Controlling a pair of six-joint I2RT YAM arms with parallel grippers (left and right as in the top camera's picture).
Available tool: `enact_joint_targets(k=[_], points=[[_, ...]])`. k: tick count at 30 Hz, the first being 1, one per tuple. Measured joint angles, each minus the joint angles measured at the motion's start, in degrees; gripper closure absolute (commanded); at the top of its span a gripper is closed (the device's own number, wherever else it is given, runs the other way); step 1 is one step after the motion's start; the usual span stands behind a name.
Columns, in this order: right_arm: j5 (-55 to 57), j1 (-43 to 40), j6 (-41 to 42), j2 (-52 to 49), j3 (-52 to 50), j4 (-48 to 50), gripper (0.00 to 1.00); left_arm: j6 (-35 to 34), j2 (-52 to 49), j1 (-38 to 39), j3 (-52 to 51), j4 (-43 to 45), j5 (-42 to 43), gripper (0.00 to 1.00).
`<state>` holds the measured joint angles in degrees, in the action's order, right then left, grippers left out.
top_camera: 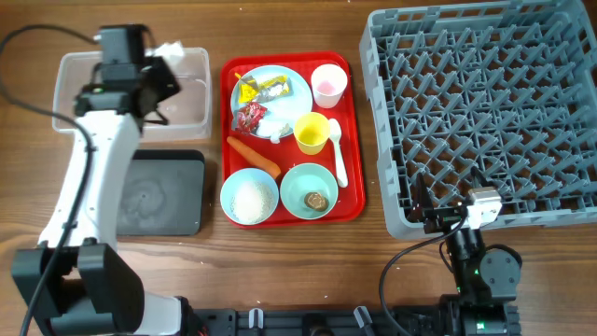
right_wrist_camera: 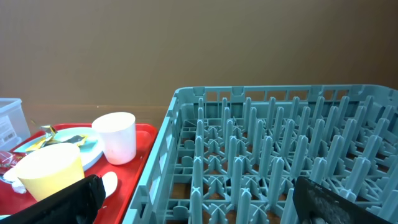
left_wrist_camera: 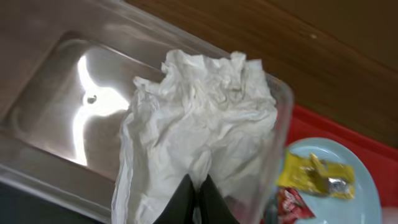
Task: Sort waste into correct bins and load items into the dishwasher rack
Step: 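Carry the tissue left and drop it into the clear bin, then move the left gripper to the plate and grasp the red wrapper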
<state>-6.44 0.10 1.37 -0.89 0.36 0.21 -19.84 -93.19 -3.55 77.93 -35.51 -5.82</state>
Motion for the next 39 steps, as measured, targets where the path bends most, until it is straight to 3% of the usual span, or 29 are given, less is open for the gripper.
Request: enact_joint_targets(k=[6,23,24,25,26,28,34,37,39], points=[[0.0,0.0,0.02,0.0,0.0,0.0,0.0,-0.63,-0.02,-8.46,0.0,-0.09,-0.35,0.96],[0.0,0.0,0.02,0.0,0.0,0.0,0.0,-0.9,-14.21,-17.64,0.0,11.13,-0.35,0.96],[0.0,0.0,0.0,0.0,0.0,0.0,0.0,-0.9,-14.93,-18.1,0.0,11.32,-0.37,0.87],[0.0,0.0,0.02,0.0,0.0,0.0,0.0,-0.87,-15.39,-18.29,0.0,11.61,-0.35,0.61],[0.0,0.0,0.02,0.0,0.0,0.0,0.0,-0.74,-15.56,-18.38,0.0,12.02,-0.37,0.45],[0.0,0.0,0.0,0.0,0.0,0.0,0.0,-1.05,-15.58,-18.38,0.0,13.51,-0.35,0.23],[0.0,0.0,0.0,0.0,0.0,0.0,0.0,-0.81,-15.45,-18.36,0.04,14.56,-0.33,0.15],[0.0,0.0,0.0,0.0,0.0,0.0,0.0,-0.5,-12.81,-17.94,0.04,14.47,0.04,0.01],[0.0,0.0,0.0,0.0,0.0,0.0,0.0,-0.35,-7.69,-17.07,0.04,13.2,2.58,0.0]])
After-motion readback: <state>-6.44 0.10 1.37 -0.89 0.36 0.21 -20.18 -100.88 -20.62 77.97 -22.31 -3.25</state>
